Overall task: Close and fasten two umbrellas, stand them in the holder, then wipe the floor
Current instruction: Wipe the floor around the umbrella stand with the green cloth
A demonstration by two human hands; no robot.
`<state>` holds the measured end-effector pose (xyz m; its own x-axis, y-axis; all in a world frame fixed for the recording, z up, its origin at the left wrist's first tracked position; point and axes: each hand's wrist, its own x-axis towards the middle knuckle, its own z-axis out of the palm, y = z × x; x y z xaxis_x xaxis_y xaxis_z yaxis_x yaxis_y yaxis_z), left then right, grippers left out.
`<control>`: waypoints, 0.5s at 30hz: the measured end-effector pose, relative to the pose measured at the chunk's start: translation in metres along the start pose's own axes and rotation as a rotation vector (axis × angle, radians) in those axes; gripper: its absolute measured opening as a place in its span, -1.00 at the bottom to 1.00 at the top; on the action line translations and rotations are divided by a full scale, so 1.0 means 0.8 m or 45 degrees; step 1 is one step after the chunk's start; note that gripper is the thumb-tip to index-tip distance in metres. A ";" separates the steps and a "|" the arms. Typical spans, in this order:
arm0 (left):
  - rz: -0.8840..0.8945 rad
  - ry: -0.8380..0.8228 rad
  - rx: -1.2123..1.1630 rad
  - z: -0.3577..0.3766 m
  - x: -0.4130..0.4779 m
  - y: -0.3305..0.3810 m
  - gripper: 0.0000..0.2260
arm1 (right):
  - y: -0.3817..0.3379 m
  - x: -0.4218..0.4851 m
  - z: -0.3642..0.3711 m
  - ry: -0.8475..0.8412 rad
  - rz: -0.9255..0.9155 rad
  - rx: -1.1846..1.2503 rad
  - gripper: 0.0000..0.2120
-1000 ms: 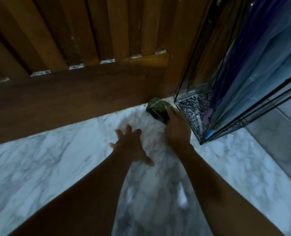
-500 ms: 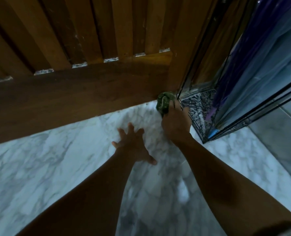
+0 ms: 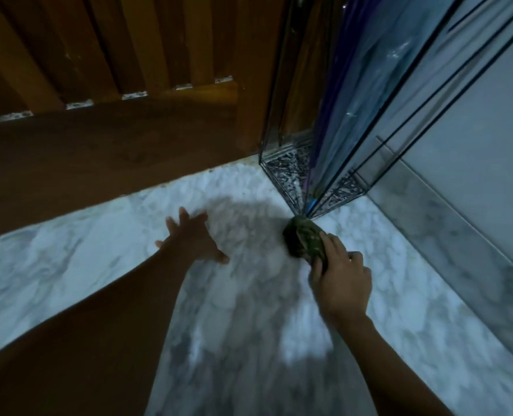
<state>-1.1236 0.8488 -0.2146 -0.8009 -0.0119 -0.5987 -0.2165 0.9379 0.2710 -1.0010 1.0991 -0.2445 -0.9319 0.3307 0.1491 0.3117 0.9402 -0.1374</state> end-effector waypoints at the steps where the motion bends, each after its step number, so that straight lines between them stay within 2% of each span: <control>1: -0.001 -0.007 0.001 0.004 -0.002 0.006 0.11 | 0.018 0.005 -0.003 0.012 -0.010 -0.030 -0.50; 7: 0.100 0.014 0.032 0.064 -0.043 0.045 0.12 | 0.108 0.046 -0.009 -0.006 0.301 0.080 -0.49; 11: 0.118 0.029 0.035 0.069 -0.044 0.043 0.11 | 0.122 0.108 -0.009 -0.147 0.296 0.085 -0.33; 15: 0.104 0.030 0.033 0.067 -0.048 0.044 0.11 | 0.106 0.104 -0.006 -0.071 0.338 0.156 -0.42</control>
<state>-1.0710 0.9011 -0.2225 -0.8282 0.0574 -0.5574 -0.1355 0.9447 0.2986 -1.0509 1.2065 -0.2391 -0.8306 0.5555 0.0386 0.5242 0.8035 -0.2821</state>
